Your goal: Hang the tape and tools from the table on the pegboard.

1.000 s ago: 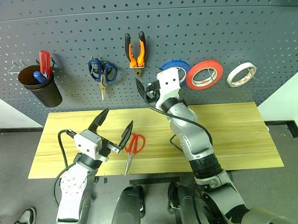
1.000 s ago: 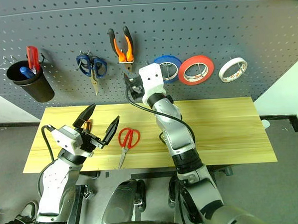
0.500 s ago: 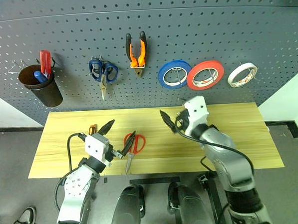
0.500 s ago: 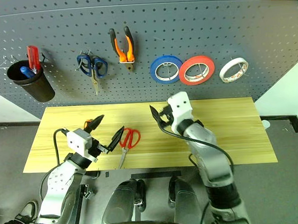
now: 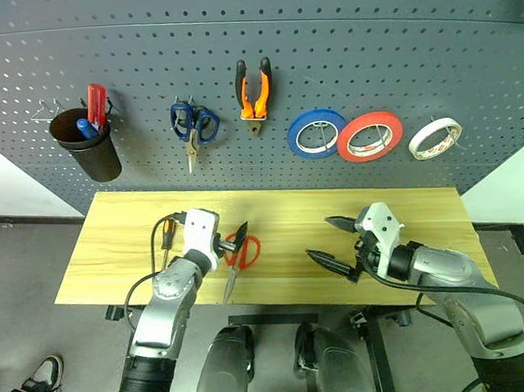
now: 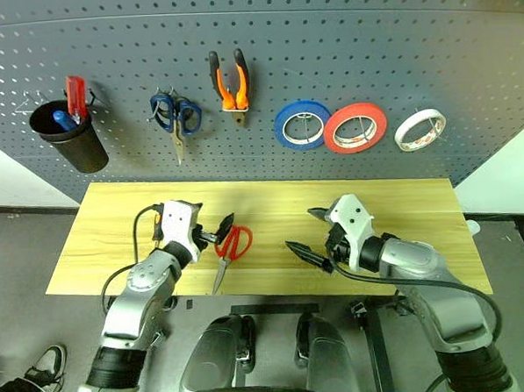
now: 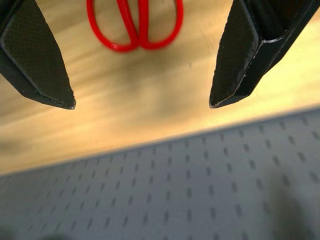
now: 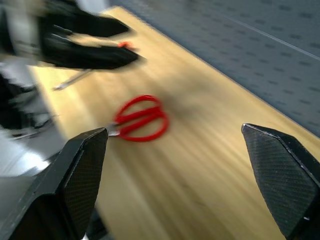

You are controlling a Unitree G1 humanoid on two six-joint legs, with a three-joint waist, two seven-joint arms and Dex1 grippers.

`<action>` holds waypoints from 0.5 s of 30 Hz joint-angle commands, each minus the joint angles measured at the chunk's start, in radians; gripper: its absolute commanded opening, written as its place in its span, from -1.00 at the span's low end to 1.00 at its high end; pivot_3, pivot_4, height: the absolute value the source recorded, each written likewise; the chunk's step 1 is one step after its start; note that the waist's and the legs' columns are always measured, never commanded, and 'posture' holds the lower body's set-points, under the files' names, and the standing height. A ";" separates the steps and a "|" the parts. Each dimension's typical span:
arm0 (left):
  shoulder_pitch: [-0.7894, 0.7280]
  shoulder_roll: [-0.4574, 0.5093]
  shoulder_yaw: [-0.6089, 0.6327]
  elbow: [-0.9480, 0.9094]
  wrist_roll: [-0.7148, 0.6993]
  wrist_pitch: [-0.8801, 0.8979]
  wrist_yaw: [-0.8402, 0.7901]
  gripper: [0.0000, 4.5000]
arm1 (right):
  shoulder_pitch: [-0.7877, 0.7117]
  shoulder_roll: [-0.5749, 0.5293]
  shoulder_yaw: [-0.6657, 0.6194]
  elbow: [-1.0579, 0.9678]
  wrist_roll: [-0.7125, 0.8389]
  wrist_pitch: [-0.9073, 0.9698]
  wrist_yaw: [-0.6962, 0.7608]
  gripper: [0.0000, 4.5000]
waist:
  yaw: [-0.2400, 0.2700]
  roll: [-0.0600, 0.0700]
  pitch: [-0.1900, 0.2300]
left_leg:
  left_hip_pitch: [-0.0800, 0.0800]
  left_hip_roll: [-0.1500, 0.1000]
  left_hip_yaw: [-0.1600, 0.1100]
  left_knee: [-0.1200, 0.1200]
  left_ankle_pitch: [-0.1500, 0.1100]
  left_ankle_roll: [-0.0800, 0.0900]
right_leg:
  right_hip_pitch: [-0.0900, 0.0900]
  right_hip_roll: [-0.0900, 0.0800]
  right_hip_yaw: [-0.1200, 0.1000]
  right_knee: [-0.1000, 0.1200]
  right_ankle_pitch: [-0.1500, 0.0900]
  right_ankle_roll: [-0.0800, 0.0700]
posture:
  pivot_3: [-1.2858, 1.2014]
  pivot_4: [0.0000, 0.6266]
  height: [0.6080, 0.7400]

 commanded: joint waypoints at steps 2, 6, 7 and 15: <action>-0.055 -0.039 -0.056 0.090 0.083 0.140 0.089 1.00 | -0.019 -0.051 -0.035 -0.053 0.074 -0.008 0.063 0.98 | 0.005 -0.004 -0.008 | 0.000 0.000 -0.001 0.001 0.000 0.000 | 0.001 0.000 0.000 0.000 0.000 0.000 | 0.29 -0.65 0.87; -0.087 -0.087 -0.090 0.127 0.123 0.232 0.140 1.00 | -0.077 -0.050 -0.018 -0.024 0.066 -0.017 0.053 0.98 | 0.016 -0.005 -0.010 | 0.004 0.000 -0.002 0.001 0.000 0.000 | 0.004 0.000 -0.002 0.000 0.000 -0.001 | 0.29 -0.69 0.87; -0.089 -0.094 -0.090 0.128 0.124 0.243 0.144 1.00 | -0.084 -0.049 -0.014 -0.018 0.063 -0.018 0.052 0.98 | 0.019 -0.005 -0.012 | 0.005 0.000 -0.002 0.001 0.000 0.000 | 0.006 0.000 -0.002 0.000 0.000 -0.001 | 0.29 -0.69 0.87; -0.027 -0.116 -0.150 -0.025 0.132 0.470 0.146 1.00 | -0.125 -0.044 0.003 0.025 0.038 -0.050 0.040 0.98 | 0.034 -0.005 -0.033 | 0.006 -0.001 -0.004 0.002 0.000 0.000 | 0.008 -0.001 -0.004 0.000 0.002 -0.004 | 0.31 -0.76 0.87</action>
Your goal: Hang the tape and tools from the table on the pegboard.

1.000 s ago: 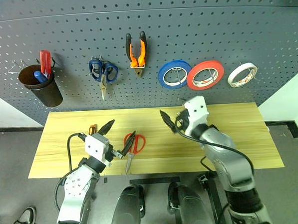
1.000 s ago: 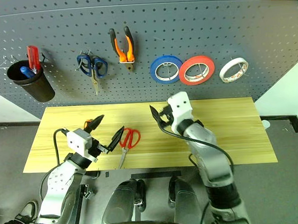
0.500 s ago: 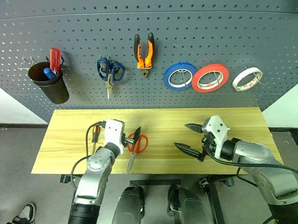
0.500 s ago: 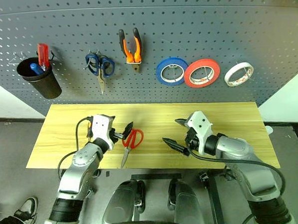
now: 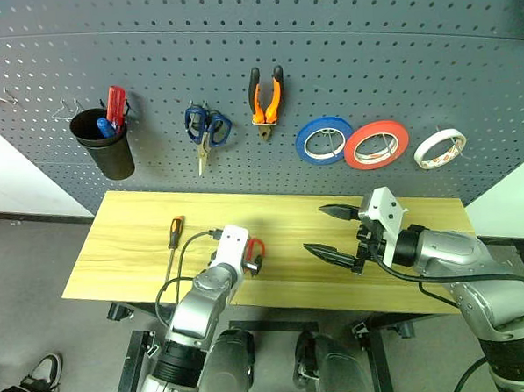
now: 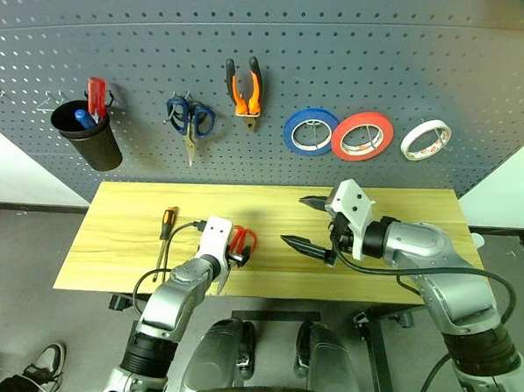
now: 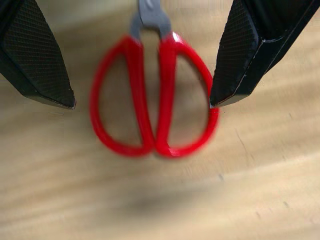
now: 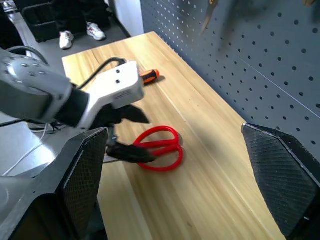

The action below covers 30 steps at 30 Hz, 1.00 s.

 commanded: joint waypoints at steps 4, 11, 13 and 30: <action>0.011 -0.015 -0.005 -0.079 0.001 0.142 0.016 1.00 | -0.027 0.002 -0.007 0.000 -0.004 -0.040 -0.010 0.98 | 0.019 0.002 -0.008 | 0.007 0.000 -0.001 0.000 0.000 0.000 | 0.006 0.000 -0.001 0.000 -0.002 0.002 | 0.31 -0.77 0.87; -0.004 -0.004 0.014 0.003 -0.003 0.141 0.005 1.00 | -0.012 -0.003 -0.016 -0.024 0.005 -0.032 -0.030 0.98 | 0.022 0.002 -0.016 | 0.007 0.000 -0.001 0.000 0.000 0.000 | 0.006 0.000 -0.001 0.000 0.000 0.000 | 0.29 -0.71 0.87; -0.005 -0.004 0.011 0.021 0.000 0.137 0.004 1.00 | -0.006 -0.005 -0.018 -0.031 0.008 -0.028 -0.036 0.98 | 0.022 0.002 -0.016 | 0.007 0.000 -0.001 0.000 0.000 0.000 | 0.006 0.000 -0.001 0.000 0.000 -0.001 | 0.29 -0.71 0.87; -0.061 -0.019 -0.016 0.141 0.018 0.107 0.000 1.00 | 0.031 -0.007 -0.025 -0.087 0.016 0.002 -0.083 0.98 | 0.018 0.001 -0.019 | 0.007 0.000 -0.002 0.003 0.000 0.000 | 0.007 0.000 -0.001 0.002 0.000 -0.001 | 0.27 -0.65 0.87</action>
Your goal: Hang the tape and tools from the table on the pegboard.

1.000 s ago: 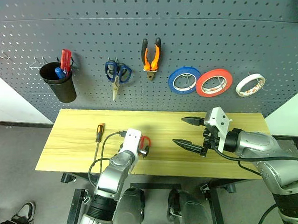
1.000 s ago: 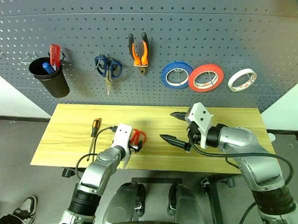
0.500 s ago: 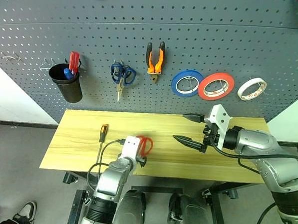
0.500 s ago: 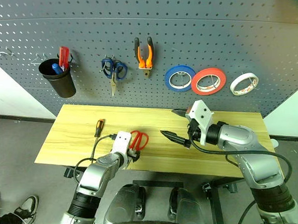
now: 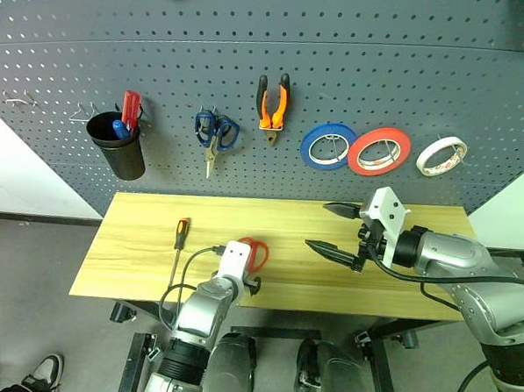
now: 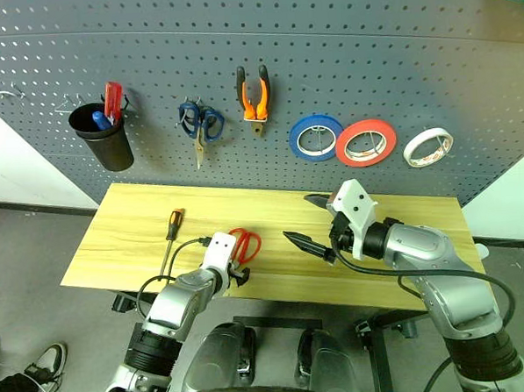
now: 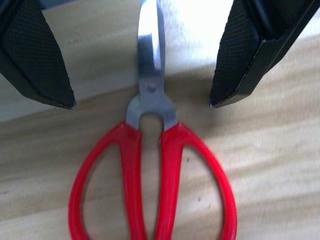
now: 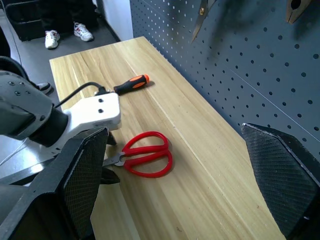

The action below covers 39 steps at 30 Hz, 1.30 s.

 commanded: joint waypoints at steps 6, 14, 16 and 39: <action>-0.030 0.007 -0.025 0.043 0.040 -0.014 0.019 1.00 | 0.014 -0.005 -0.019 -0.054 0.016 0.001 -0.015 0.98 | -0.001 0.000 0.000 | 0.000 0.000 0.000 0.001 0.000 0.000 | 0.000 0.000 0.000 0.000 0.000 0.000 | 0.27 -0.64 0.87; -0.024 0.031 -0.058 0.067 0.094 -0.002 0.048 1.00 | 0.014 0.004 -0.008 -0.065 0.018 0.005 -0.031 0.98 | -0.001 0.000 -0.002 | 0.000 0.000 -0.001 0.002 0.000 0.000 | 0.001 0.000 0.000 0.001 0.000 0.000 | 0.27 -0.62 0.87; -0.021 0.028 -0.060 0.082 0.101 -0.008 0.058 1.00 | 0.013 0.007 -0.006 -0.068 0.019 0.007 -0.036 0.98 | -0.001 0.000 -0.003 | 0.001 0.000 -0.001 0.003 0.000 0.000 | 0.002 0.000 0.000 0.001 0.000 0.000 | 0.27 -0.61 0.87; 0.011 -0.038 0.013 0.101 0.071 0.027 0.062 1.00 | 0.027 -0.010 -0.024 -0.088 0.031 0.029 -0.056 0.98 | -0.002 0.002 -0.007 | 0.002 0.000 -0.001 0.003 -0.001 0.001 | 0.004 -0.001 0.000 0.001 -0.002 0.002 | 0.26 -0.54 0.87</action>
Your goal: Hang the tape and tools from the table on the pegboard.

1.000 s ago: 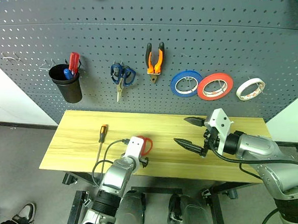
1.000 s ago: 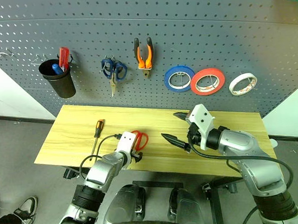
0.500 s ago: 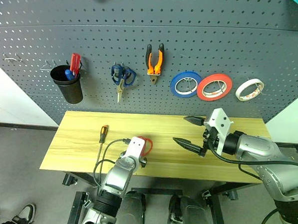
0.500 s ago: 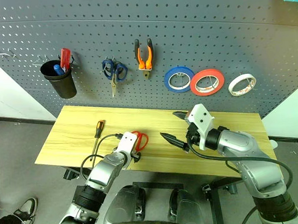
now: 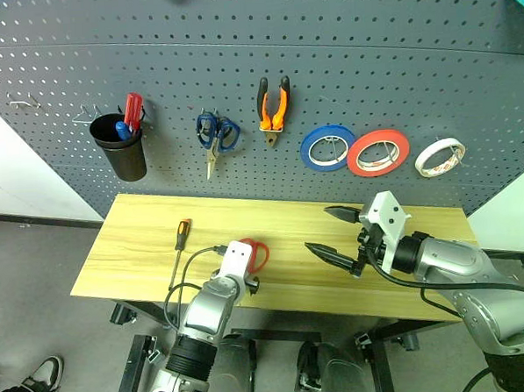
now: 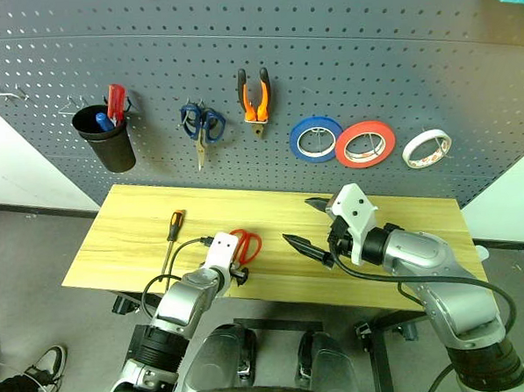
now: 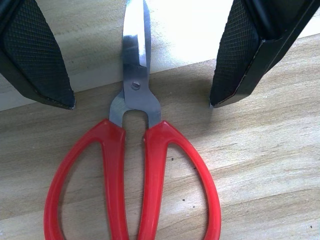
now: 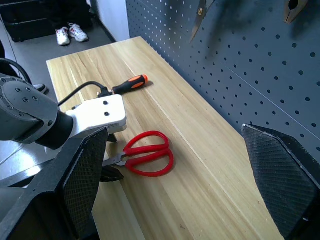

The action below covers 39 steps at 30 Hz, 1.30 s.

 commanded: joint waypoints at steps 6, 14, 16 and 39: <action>0.016 -0.015 0.027 0.065 -0.004 0.015 0.013 1.00 | -0.003 -0.013 -0.028 -0.049 0.017 0.006 -0.007 0.98 | -0.001 0.003 -0.002 | 0.001 0.000 0.000 0.000 0.000 0.000 | 0.001 -0.001 0.000 0.000 -0.001 0.000 | 0.26 -0.51 0.87; 0.011 -0.018 0.036 0.075 -0.011 0.017 0.014 1.00 | 0.002 -0.017 -0.027 -0.050 0.012 0.008 -0.013 0.98 | -0.002 0.004 -0.002 | 0.001 0.000 0.000 0.000 0.000 0.000 | 0.001 -0.001 0.000 0.000 -0.002 -0.001 | 0.26 -0.51 0.87; 0.012 -0.017 0.036 0.075 -0.012 0.017 0.014 0.82 | 0.000 -0.016 -0.026 -0.048 0.010 0.007 -0.015 1.00 | -0.002 0.004 -0.002 | 0.001 0.000 0.000 0.000 0.000 0.000 | 0.001 -0.001 -0.001 0.000 -0.003 -0.001 | 0.26 -0.51 0.87; 0.020 -0.001 0.014 0.048 -0.008 -0.029 -0.001 -0.54 | -0.009 -0.013 -0.021 -0.039 0.007 0.007 -0.021 1.00 | -0.004 0.004 -0.002 | 0.001 0.000 -0.001 0.000 -0.001 0.000 | 0.001 -0.003 -0.001 -0.001 -0.003 -0.002 | 0.26 -0.51 0.87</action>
